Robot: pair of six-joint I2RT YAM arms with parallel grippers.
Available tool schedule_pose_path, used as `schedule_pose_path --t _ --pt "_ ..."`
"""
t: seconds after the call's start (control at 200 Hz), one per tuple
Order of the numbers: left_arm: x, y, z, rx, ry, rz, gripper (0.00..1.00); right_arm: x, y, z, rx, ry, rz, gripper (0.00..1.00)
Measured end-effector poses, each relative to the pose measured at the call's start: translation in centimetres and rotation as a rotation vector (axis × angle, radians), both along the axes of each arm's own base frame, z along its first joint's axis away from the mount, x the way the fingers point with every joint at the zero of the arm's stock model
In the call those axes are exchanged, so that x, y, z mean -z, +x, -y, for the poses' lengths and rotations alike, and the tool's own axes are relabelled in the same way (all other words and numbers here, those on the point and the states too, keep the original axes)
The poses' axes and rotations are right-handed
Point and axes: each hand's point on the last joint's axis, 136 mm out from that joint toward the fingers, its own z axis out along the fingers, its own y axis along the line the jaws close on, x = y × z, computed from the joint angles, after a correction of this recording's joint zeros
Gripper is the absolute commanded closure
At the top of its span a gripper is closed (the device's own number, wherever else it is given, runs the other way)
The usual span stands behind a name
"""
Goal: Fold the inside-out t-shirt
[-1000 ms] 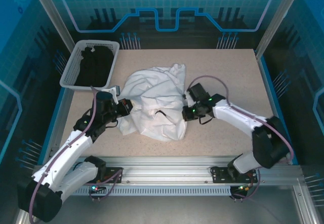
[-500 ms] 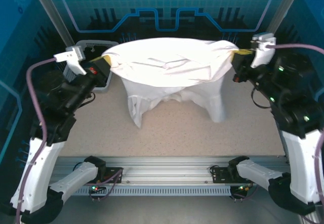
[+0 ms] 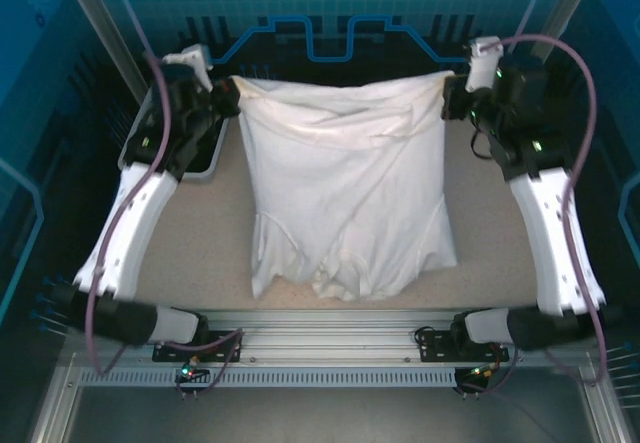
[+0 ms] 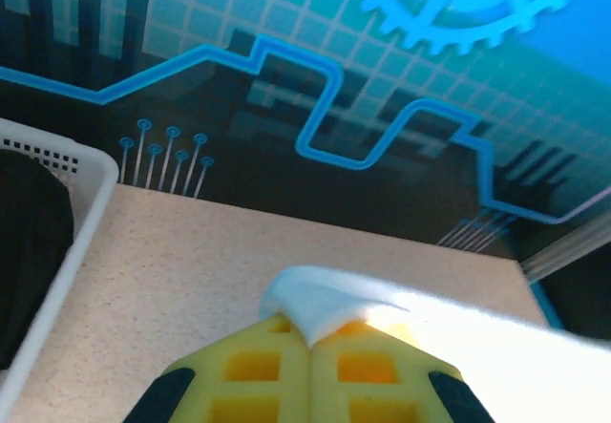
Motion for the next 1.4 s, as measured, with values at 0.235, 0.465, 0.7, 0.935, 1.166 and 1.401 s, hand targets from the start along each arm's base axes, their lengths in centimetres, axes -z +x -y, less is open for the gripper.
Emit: schedule_pose_path --t 0.235,0.465,0.7,0.935,1.166,1.401 --pt "-11.9 2.0 -0.8 0.011 -0.006 0.232 1.00 -8.5 3.9 -2.1 -0.082 0.063 0.179 1.00" --pt "-15.2 -8.7 -1.2 0.065 -0.015 0.362 1.00 -12.9 -3.6 -1.7 -0.127 0.088 0.296 0.98" --pt "1.7 -14.2 -0.1 0.128 -0.070 0.136 1.00 3.7 -5.6 -1.7 -0.117 0.106 -0.048 0.95" --pt "30.7 -18.5 4.8 0.239 -0.038 -0.497 0.82 28.4 -8.4 -2.5 -0.100 0.130 -0.628 0.99" --pt "34.3 -18.0 5.1 0.220 0.091 -0.558 0.42 30.7 -8.4 -4.5 -0.167 0.139 -0.680 1.00" --pt "28.5 -16.5 13.4 0.493 0.228 -0.303 0.29 27.6 -8.9 -5.1 -0.207 0.160 -0.607 1.00"
